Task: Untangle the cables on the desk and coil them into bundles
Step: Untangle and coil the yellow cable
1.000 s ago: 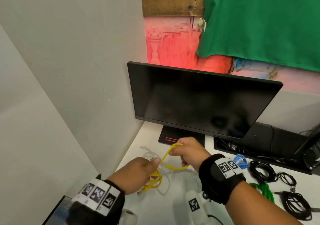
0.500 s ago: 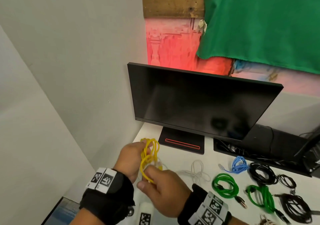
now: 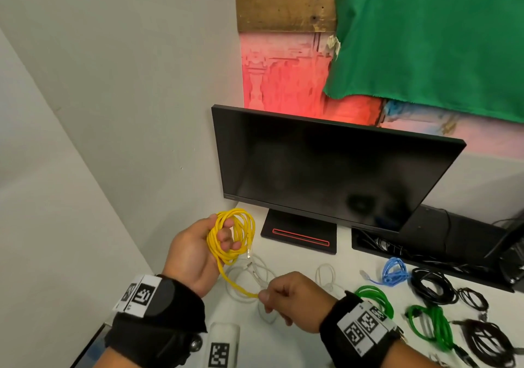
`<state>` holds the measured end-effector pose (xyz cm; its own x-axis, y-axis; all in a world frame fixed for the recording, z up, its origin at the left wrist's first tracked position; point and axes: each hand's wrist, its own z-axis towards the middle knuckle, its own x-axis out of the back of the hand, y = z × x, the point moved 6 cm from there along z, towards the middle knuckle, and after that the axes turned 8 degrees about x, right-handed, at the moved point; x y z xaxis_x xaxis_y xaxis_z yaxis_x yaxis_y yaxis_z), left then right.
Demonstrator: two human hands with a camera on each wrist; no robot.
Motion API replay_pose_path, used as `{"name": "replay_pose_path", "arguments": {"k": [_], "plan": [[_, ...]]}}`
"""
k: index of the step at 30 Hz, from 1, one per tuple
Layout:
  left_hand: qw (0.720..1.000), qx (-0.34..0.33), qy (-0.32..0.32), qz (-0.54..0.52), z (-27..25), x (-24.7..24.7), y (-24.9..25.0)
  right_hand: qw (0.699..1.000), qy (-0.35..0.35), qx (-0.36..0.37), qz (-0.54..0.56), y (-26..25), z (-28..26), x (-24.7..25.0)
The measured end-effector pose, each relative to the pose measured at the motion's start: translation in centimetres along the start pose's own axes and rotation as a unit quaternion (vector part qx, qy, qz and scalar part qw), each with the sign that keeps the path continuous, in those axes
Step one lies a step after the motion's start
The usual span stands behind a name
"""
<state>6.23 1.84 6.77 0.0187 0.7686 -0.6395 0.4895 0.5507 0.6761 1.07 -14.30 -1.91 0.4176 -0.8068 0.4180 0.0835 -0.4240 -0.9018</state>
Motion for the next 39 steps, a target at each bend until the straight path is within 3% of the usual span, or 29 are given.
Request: {"name": "replay_pose_path", "arguments": {"k": [3,5,10,17,18,19,21,22,23,25,27,30,32,34,36,39], "plan": [[0.998,0.049,-0.037,0.021,-0.3,-0.5,-0.4,0.993,-0.027,-0.029,-0.112,0.2,0.8,1.5],[0.993,0.073,-0.036,0.083,-0.6,-0.4,-1.2,0.971,-0.021,-0.024,-0.236,-0.1,1.5,3.1],[0.974,0.021,0.039,0.221,-0.5,1.4,-2.1,0.835,-0.038,-0.015,-0.549,-1.8,2.8,5.5],[0.954,-0.016,0.102,0.281,-0.1,2.6,-2.6,0.807,-0.033,-0.065,-0.586,-4.2,2.1,7.0],[0.951,-0.023,0.114,0.285,0.1,2.8,-2.6,0.828,-0.028,-0.071,-0.555,-4.5,1.6,7.2],[0.949,-0.029,0.128,0.288,0.2,3.0,-2.5,0.872,-0.027,-0.072,-0.484,-4.7,1.3,7.3],[0.949,-0.031,0.154,0.273,0.3,3.7,-2.2,0.979,-0.013,-0.056,-0.195,-5.1,0.8,7.4],[0.955,-0.025,0.159,0.248,0.4,4.1,-2.2,0.999,-0.001,-0.041,-0.009,-5.3,0.6,7.2],[0.964,-0.016,0.157,0.213,0.5,4.4,-2.2,0.985,0.004,-0.018,0.173,-5.5,0.5,7.1],[0.982,0.007,0.128,0.137,0.7,4.4,-2.5,0.895,-0.033,0.046,0.443,-6.4,0.1,6.9],[0.993,0.036,0.084,0.074,0.8,3.9,-2.5,0.826,-0.083,0.117,0.545,-8.3,-0.5,6.8],[0.997,0.074,0.028,-0.002,0.8,3.0,-2.4,0.77,-0.113,0.173,0.603,-10.7,-1.1,7.5],[0.995,0.094,0.002,-0.043,0.7,2.5,-2.3,0.755,-0.124,0.208,0.61,-12.3,-1.4,8.1],[0.992,0.11,-0.015,-0.066,0.6,2.1,-2.5,0.759,-0.129,0.241,0.591,-13.9,-1.5,8.3],[0.99,0.119,-0.022,-0.07,0.5,1.7,-2.7,0.778,-0.107,0.245,0.568,-14.5,-1.2,8.3],[0.994,0.101,0.006,-0.03,0.6,1.3,-2.9,0.817,-0.003,0.204,0.54,-13.8,-0.4,7.9]]}}
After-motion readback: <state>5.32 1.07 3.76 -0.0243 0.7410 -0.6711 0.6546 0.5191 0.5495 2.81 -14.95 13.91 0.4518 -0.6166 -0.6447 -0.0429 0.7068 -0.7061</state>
